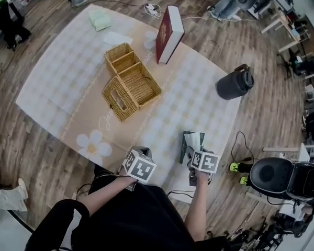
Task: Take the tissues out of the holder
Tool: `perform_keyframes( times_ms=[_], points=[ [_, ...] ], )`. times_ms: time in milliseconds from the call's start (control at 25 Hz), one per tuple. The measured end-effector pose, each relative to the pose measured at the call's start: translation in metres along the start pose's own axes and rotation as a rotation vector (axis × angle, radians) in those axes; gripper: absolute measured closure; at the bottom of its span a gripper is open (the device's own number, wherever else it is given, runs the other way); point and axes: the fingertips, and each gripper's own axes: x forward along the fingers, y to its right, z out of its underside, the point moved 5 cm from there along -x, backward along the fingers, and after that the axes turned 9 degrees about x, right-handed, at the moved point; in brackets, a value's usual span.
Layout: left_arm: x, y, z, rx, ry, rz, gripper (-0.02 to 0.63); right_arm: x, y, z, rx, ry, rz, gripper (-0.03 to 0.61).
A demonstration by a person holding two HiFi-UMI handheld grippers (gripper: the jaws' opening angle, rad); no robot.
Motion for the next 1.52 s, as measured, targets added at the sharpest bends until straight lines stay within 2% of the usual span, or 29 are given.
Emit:
perform_keyframes(
  times_ms=[120,320,680,1040,1520],
  points=[
    [0.002,-0.002,0.000,-0.025,0.004,-0.007,0.615,0.002,-0.002,-0.003,-0.040,0.003,-0.001,0.327],
    [0.005,-0.003,-0.002,-0.027,0.003,0.001,0.615,0.000,-0.003,0.000,-0.042,0.022,-0.025,0.308],
    [0.008,0.005,-0.006,0.058,-0.025,0.056,0.615,-0.041,-0.009,-0.005,-0.044,0.166,-0.048,0.301],
    [0.002,0.007,-0.008,0.171,-0.047,0.134,0.615,-0.102,-0.022,0.004,0.117,0.443,-0.038,0.302],
    [-0.006,0.007,0.003,0.326,-0.090,0.230,0.615,-0.122,-0.066,0.053,0.265,0.534,0.023,0.304]
  ],
)
